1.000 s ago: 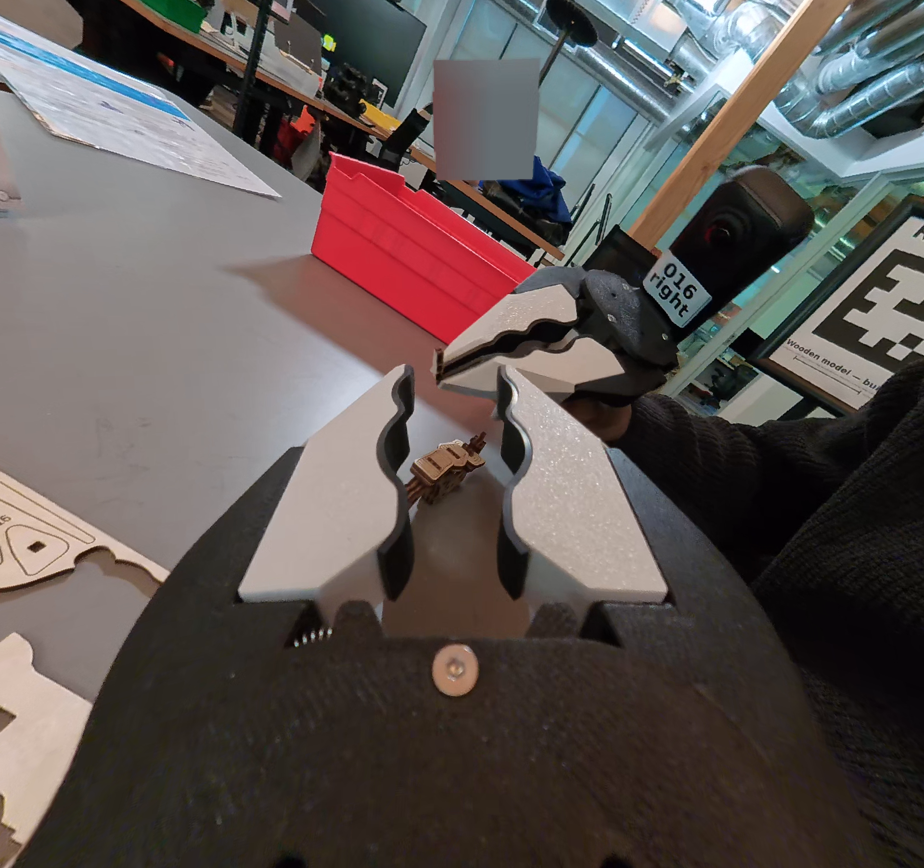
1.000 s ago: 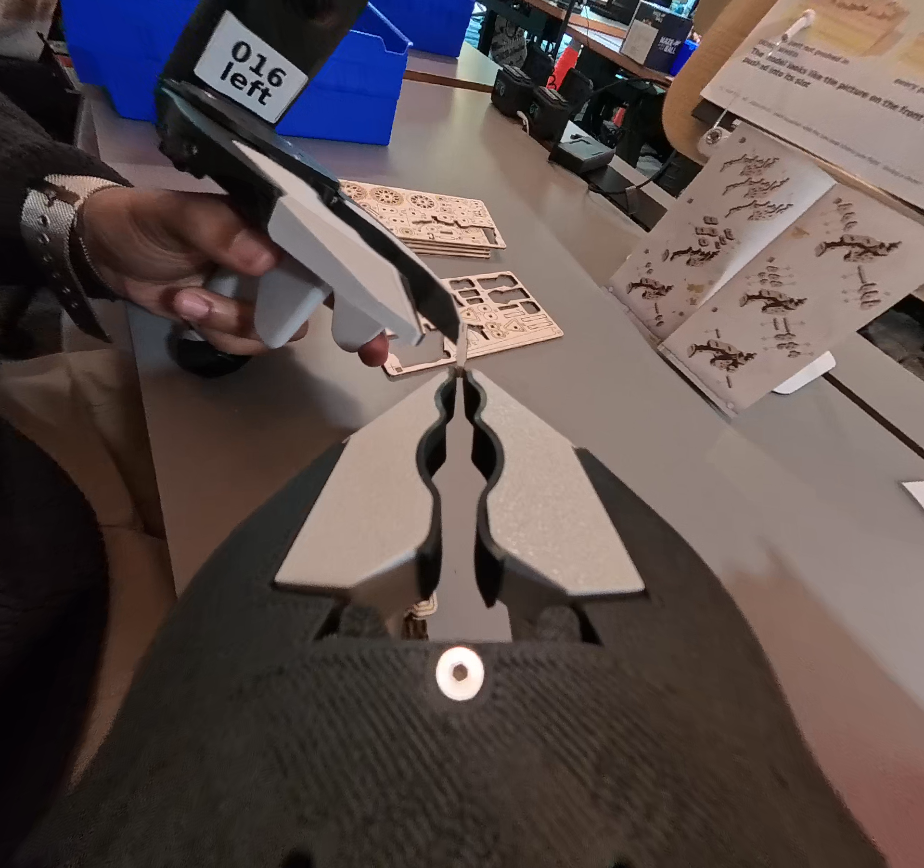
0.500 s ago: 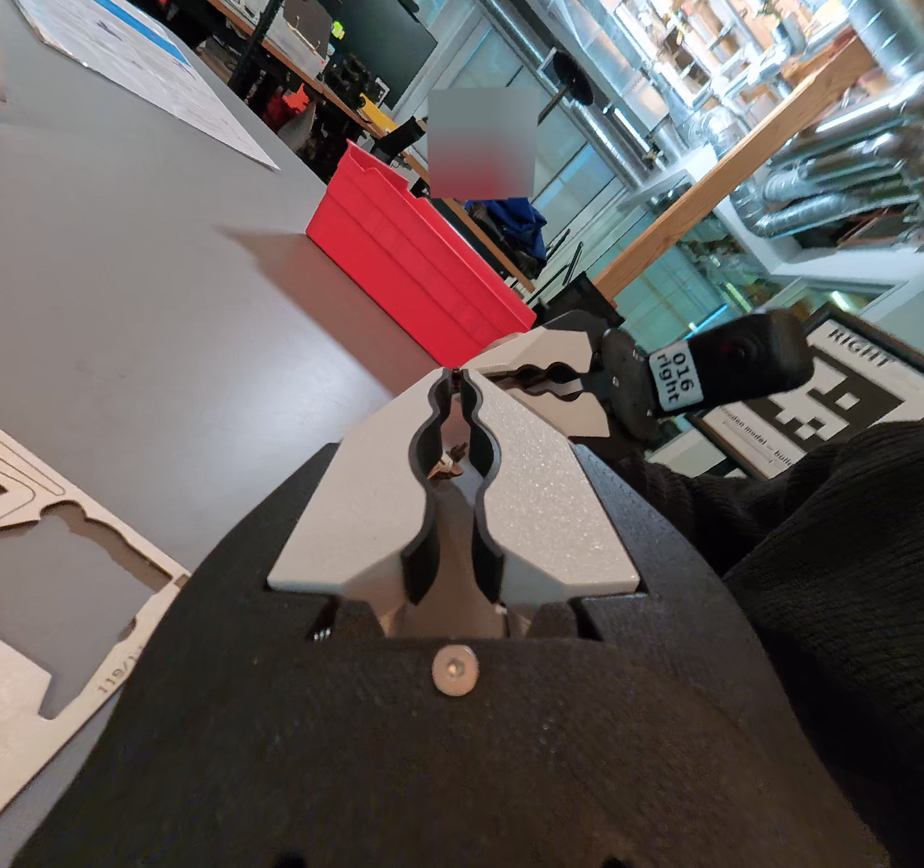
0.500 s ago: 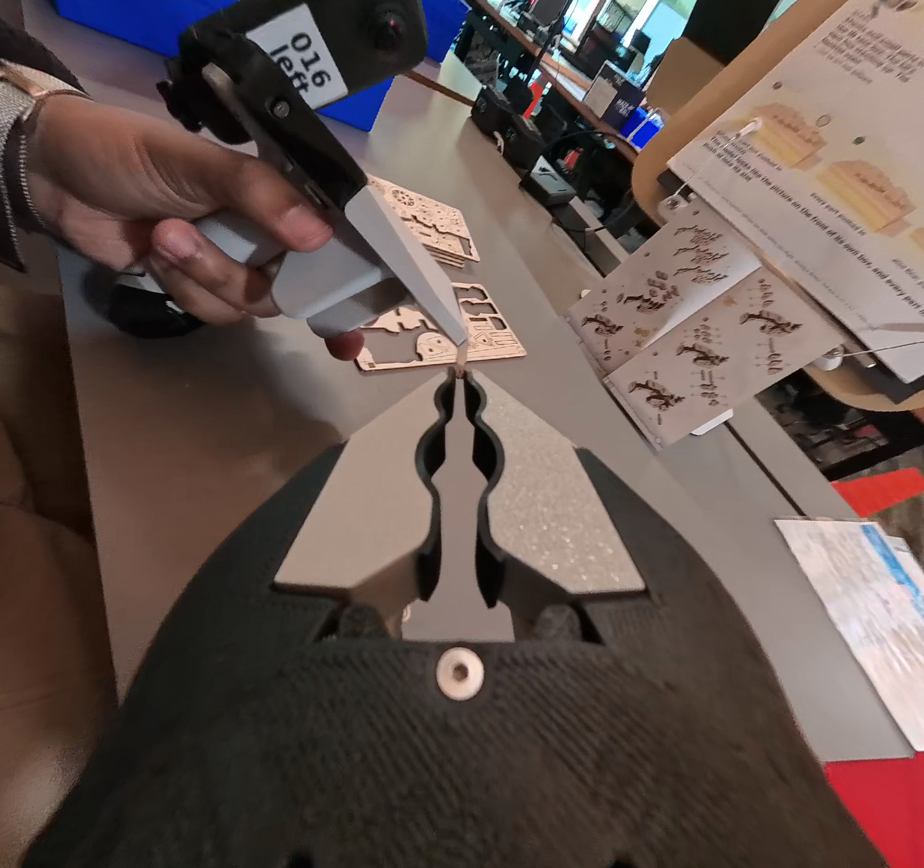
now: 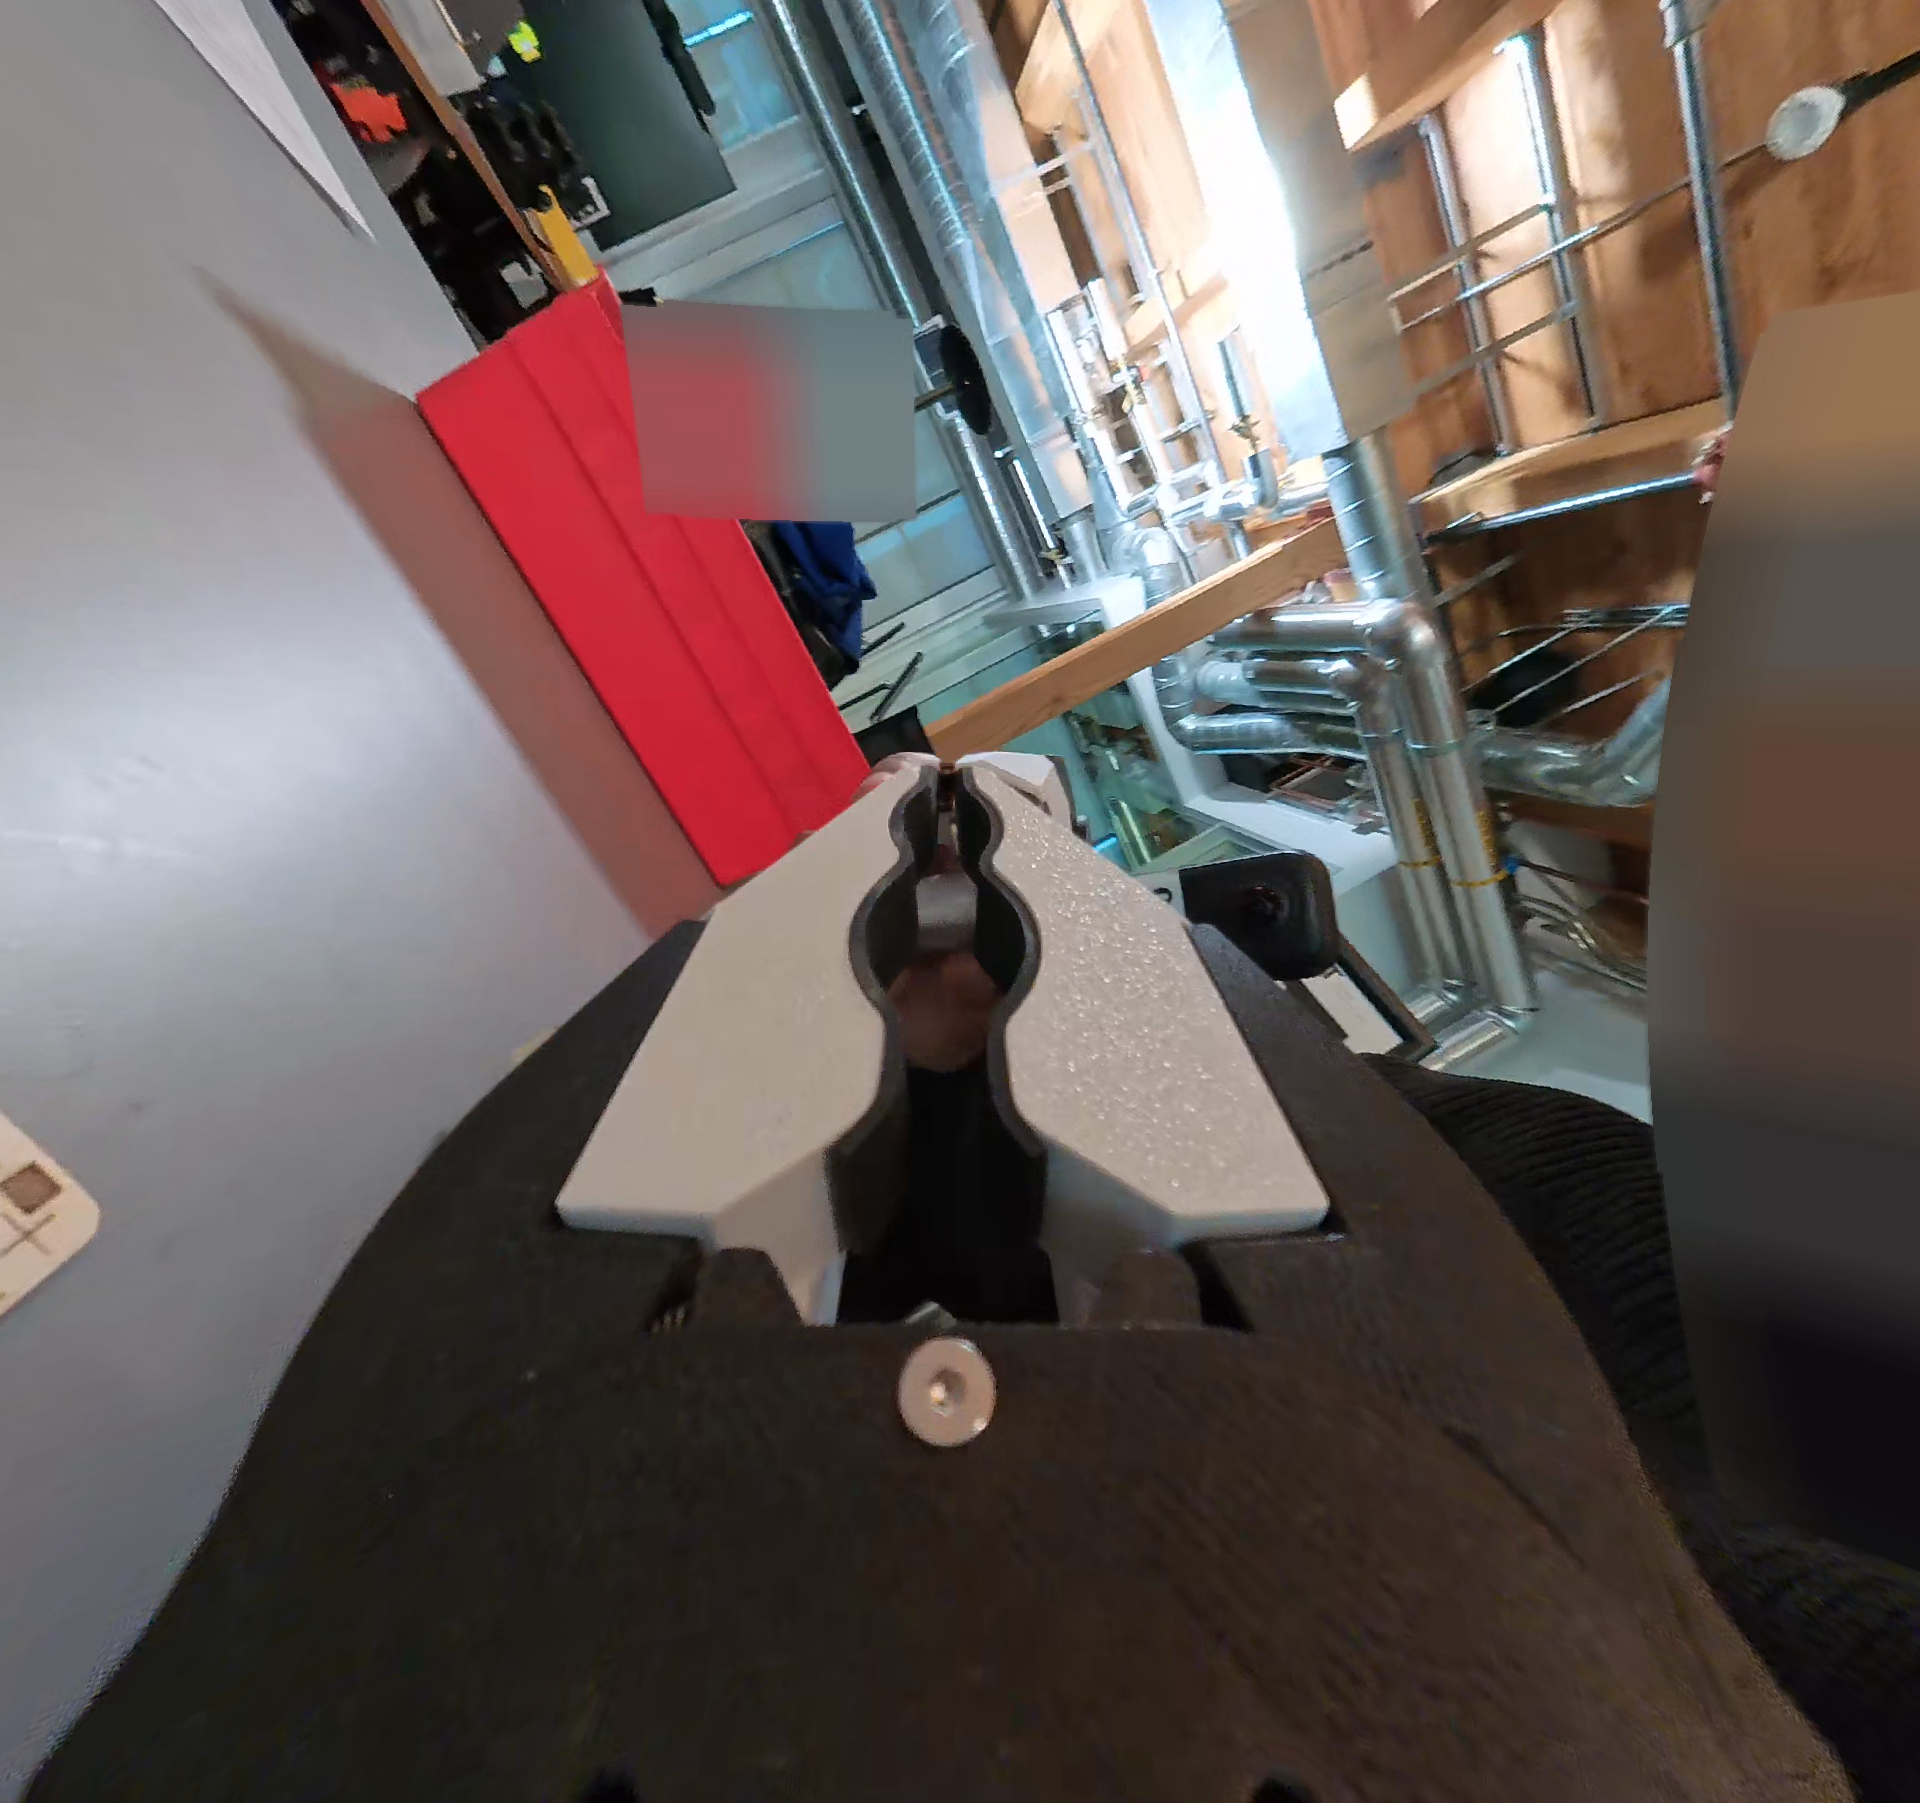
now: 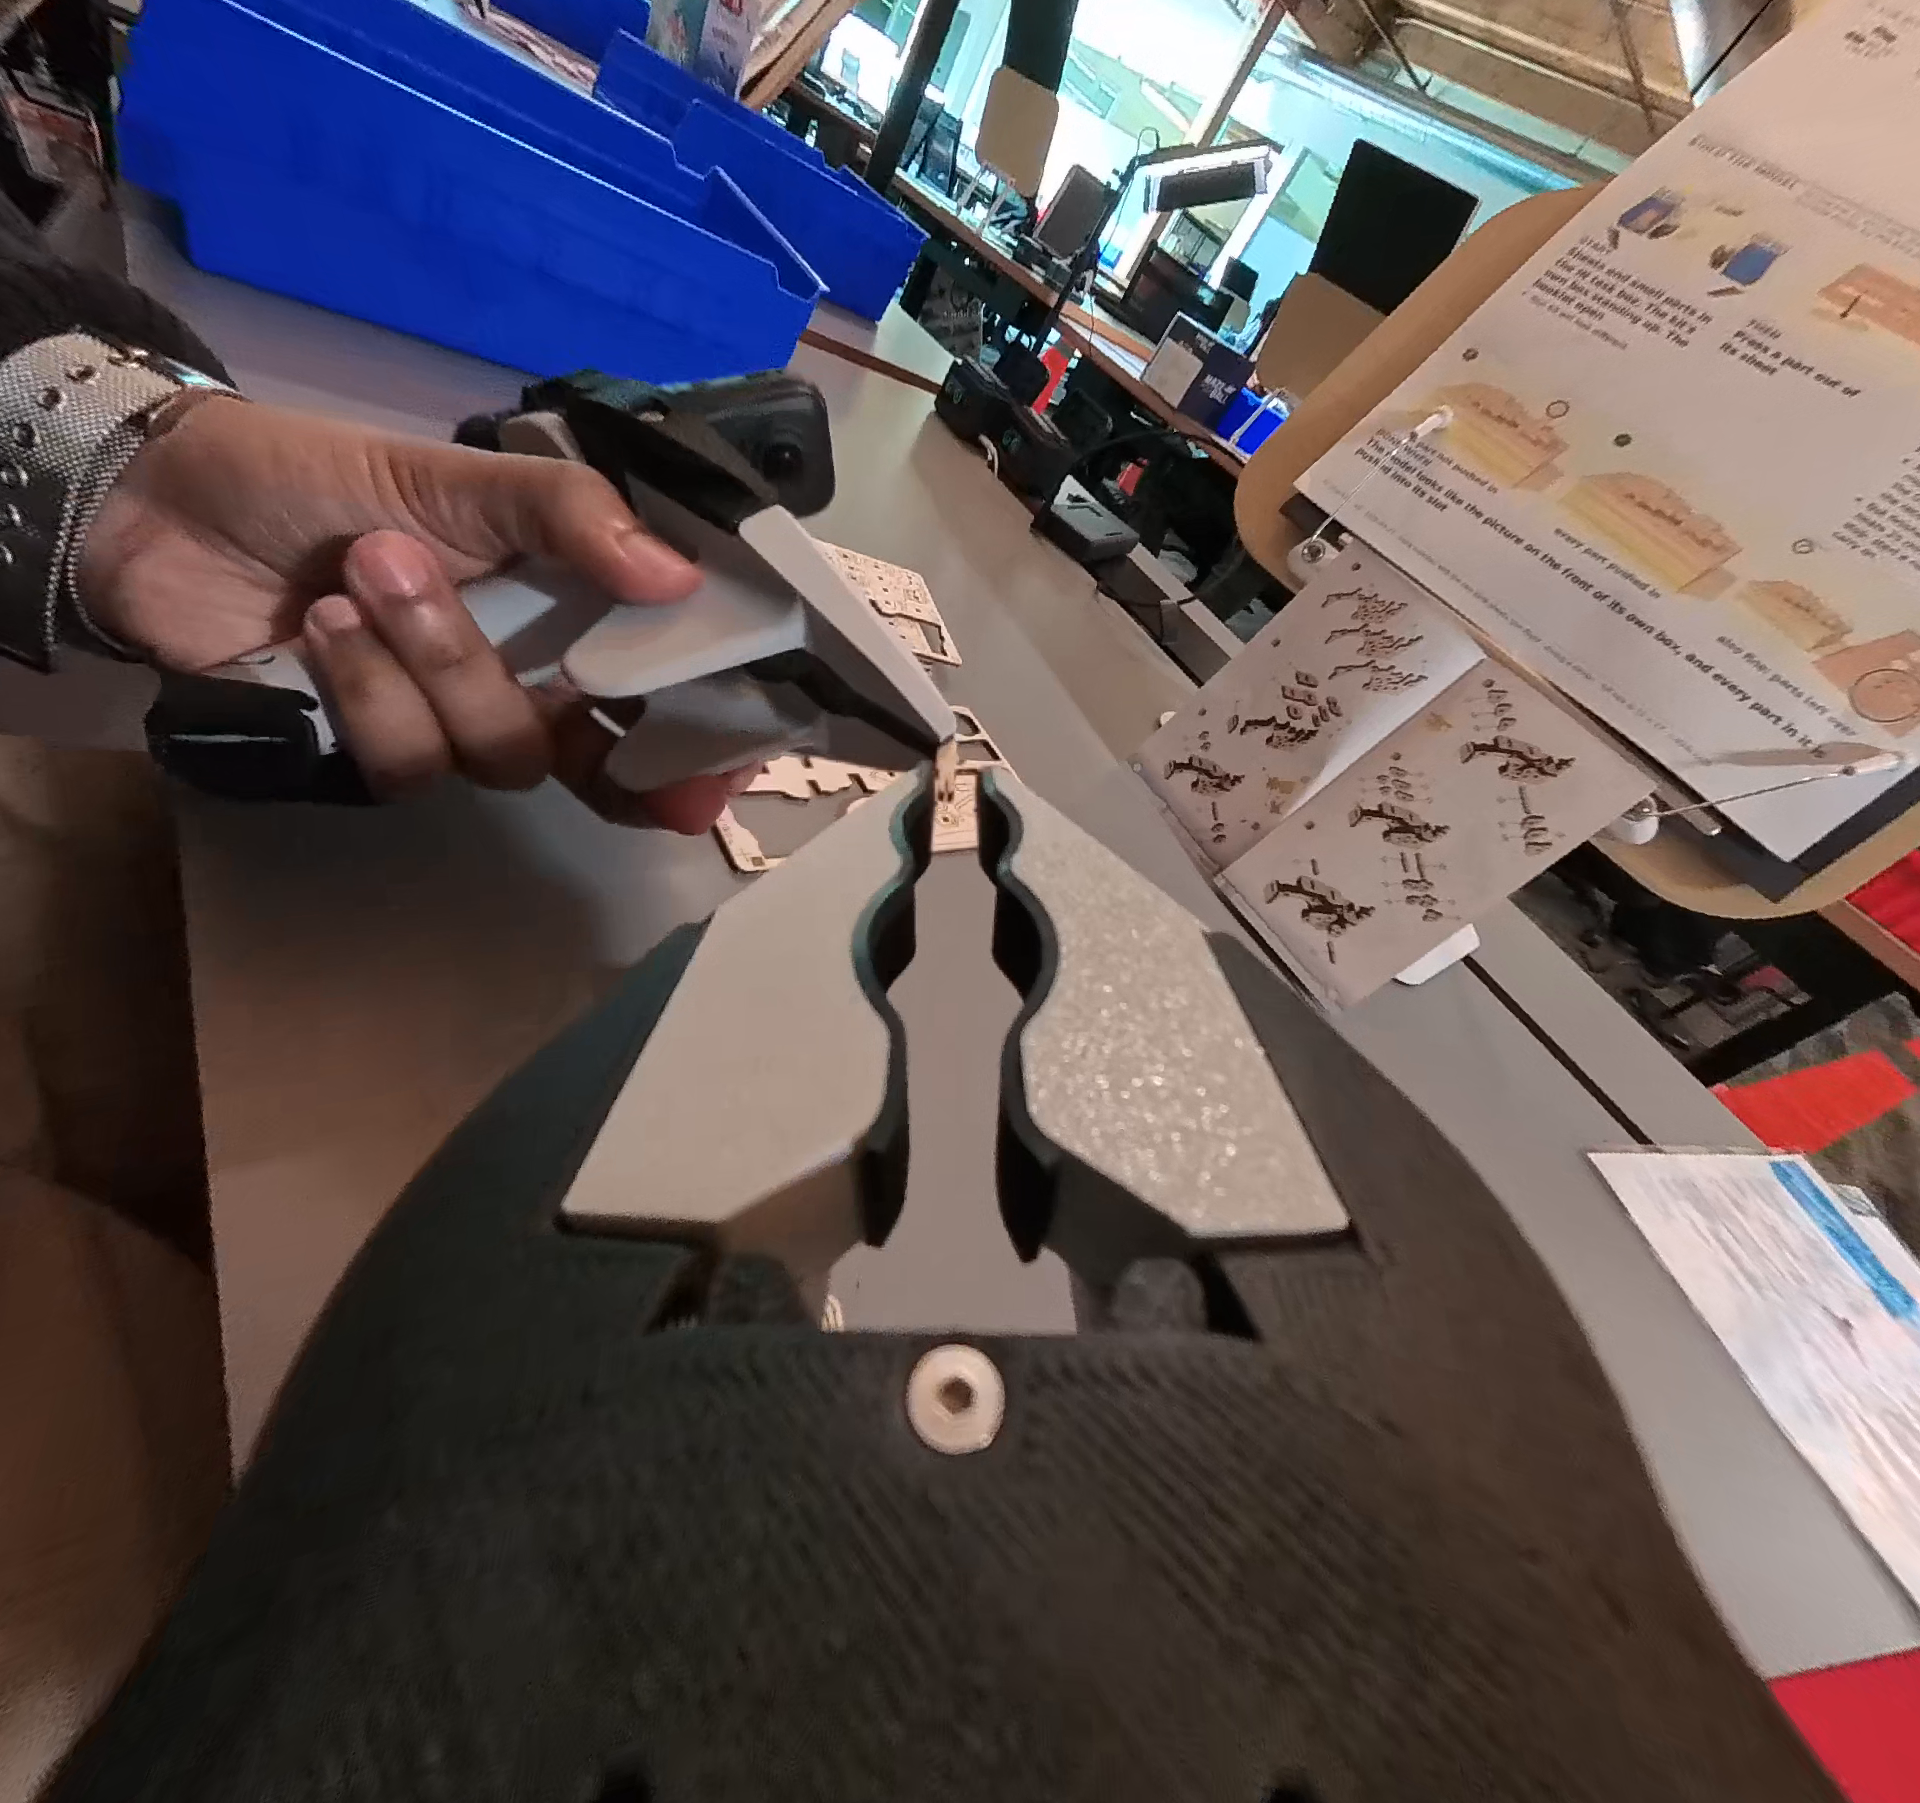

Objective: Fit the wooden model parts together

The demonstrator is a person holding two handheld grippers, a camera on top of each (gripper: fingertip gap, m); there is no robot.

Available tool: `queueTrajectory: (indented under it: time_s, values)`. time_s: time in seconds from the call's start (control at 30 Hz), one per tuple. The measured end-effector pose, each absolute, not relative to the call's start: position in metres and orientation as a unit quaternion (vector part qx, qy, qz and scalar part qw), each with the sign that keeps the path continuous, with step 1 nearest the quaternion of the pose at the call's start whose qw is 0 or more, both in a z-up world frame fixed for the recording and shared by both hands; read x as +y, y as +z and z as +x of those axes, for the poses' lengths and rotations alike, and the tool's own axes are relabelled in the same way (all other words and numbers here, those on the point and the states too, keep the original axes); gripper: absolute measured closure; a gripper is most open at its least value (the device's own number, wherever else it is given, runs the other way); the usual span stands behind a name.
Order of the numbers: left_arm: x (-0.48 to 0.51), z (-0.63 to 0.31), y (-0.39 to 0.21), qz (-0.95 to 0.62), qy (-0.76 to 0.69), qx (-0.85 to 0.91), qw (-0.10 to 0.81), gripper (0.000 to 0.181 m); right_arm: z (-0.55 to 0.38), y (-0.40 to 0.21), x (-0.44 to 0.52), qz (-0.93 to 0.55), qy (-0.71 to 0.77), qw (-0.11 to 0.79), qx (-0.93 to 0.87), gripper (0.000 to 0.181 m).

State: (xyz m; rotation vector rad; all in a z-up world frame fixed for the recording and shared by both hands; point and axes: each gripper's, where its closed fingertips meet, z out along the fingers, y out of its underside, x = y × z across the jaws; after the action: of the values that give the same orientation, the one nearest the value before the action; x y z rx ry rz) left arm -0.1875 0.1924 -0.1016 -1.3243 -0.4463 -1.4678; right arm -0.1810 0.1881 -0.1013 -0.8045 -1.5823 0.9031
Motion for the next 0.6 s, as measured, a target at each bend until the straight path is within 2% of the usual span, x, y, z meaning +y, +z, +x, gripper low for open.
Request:
queueTrajectory:
  time_s: [0.4,0.47,0.5,0.57,0.6]
  values:
    - [0.19,-0.182,-0.096,-0.545,-0.628,-0.171,0.528,0.179,-0.181,-0.1,0.188,-0.351,0.398,0.528,-0.663,0.179]
    - [0.193,-0.184,-0.098,-0.569,-0.595,-0.163,0.543,0.143,-0.179,-0.091,0.199,-0.378,0.428,0.522,-0.634,0.179]
    - [0.193,-0.184,-0.1,-0.587,-0.576,-0.15,0.549,0.131,-0.177,-0.086,0.208,-0.396,0.448,0.517,-0.612,0.179]
    - [0.194,-0.184,-0.103,-0.627,-0.525,-0.117,0.564,0.117,-0.173,-0.08,0.229,-0.437,0.489,0.498,-0.568,0.179]
    - [0.195,-0.183,-0.105,-0.65,-0.491,-0.094,0.573,0.116,-0.171,-0.08,0.238,-0.456,0.506,0.484,-0.549,0.179]
